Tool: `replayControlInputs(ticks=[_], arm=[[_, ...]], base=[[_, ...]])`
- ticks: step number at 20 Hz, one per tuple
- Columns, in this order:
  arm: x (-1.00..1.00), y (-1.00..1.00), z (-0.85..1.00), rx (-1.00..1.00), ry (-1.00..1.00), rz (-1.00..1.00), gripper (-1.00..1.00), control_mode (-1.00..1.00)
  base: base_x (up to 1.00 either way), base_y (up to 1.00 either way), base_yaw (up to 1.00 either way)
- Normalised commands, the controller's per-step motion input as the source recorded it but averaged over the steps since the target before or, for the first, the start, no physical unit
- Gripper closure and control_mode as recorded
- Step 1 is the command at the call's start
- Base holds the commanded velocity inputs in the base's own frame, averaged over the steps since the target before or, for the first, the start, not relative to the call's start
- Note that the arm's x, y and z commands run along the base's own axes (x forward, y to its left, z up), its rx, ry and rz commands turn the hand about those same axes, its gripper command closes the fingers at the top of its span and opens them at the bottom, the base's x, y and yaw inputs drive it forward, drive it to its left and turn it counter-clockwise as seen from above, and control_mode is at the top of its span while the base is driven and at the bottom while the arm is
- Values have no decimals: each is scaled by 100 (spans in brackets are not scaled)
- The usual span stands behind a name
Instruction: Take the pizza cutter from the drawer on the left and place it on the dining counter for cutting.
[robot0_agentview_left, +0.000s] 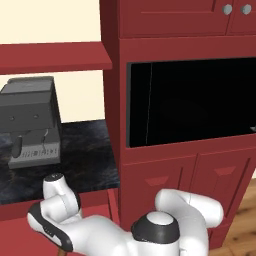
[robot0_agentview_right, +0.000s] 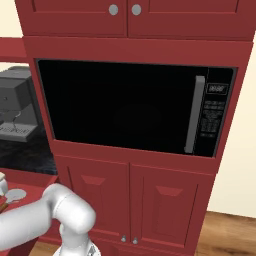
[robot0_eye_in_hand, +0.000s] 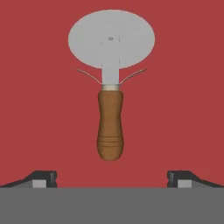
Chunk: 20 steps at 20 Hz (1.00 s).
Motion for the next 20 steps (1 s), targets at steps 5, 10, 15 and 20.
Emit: replayControlInputs(ticks=[5,10,15,20], arm=[[8,14,-23,0,0,0,-100,-100],[5,11,-30,0,0,0,-100,-100],[0,0,-31,0,0,0,-100,-100],[0,0,-33,0,0,0,-100,-100]], base=[[0,0,0],[0,0,0],[0,0,0],[0,0,0]])
